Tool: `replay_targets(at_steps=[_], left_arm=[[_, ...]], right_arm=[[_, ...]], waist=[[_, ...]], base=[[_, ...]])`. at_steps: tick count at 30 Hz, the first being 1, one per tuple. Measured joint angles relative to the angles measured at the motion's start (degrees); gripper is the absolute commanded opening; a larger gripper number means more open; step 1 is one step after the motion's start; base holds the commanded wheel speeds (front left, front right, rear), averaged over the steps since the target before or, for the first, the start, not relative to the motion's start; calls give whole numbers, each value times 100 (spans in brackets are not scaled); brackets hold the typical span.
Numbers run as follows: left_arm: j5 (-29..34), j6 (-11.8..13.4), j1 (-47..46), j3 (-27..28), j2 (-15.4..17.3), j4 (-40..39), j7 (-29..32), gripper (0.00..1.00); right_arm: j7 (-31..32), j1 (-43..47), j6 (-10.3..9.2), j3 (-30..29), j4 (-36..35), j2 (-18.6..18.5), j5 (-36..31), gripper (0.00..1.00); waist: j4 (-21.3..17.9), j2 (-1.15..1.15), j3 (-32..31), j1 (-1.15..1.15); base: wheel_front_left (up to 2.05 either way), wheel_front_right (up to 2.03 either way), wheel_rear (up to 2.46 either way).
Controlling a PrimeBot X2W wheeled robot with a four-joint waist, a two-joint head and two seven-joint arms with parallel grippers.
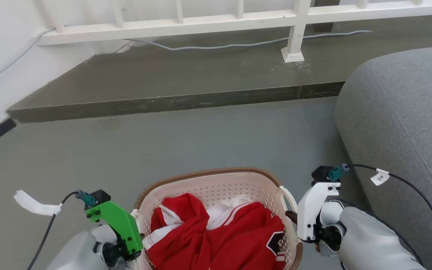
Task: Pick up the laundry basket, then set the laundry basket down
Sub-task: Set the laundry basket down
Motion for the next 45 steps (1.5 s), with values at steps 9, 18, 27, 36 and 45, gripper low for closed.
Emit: replay_targets(at_steps=[9, 18, 27, 36, 45], left_arm=[[59, 0, -4, -80, 36, -122, -425, 0], [163, -1, -202, -112, 43, -155, -736, 0], [374, -11, -535, -156, 41, -171, -1127, 0], [479, -12, -911, -189, 43, -188, -1588, 0], [711, -12, -1299, -219, 44, -242, -2008, 0]], right_arm=[[-214, -19, 1, 19, -3, 3, 0, 0], [-435, -260, 1, 12, -3, -7, -3, 0], [-797, -540, 1, -2, -20, -29, -62, 0], [-1287, -898, -4, 83, -129, -107, -277, 0], [-1781, -1218, -32, 75, -179, -172, -406, 0]], waist=[[-8, 0, 167, 0], [-20, 0, 617, 0], [-25, 0, 1287, 0], [-20, 0, 2006, 1], [-8, 0, 2742, 1]], base=[[0, 0, 0], [0, 0, 0], [0, 0, 0], [0, 0, 0], [0, 0, 0]])
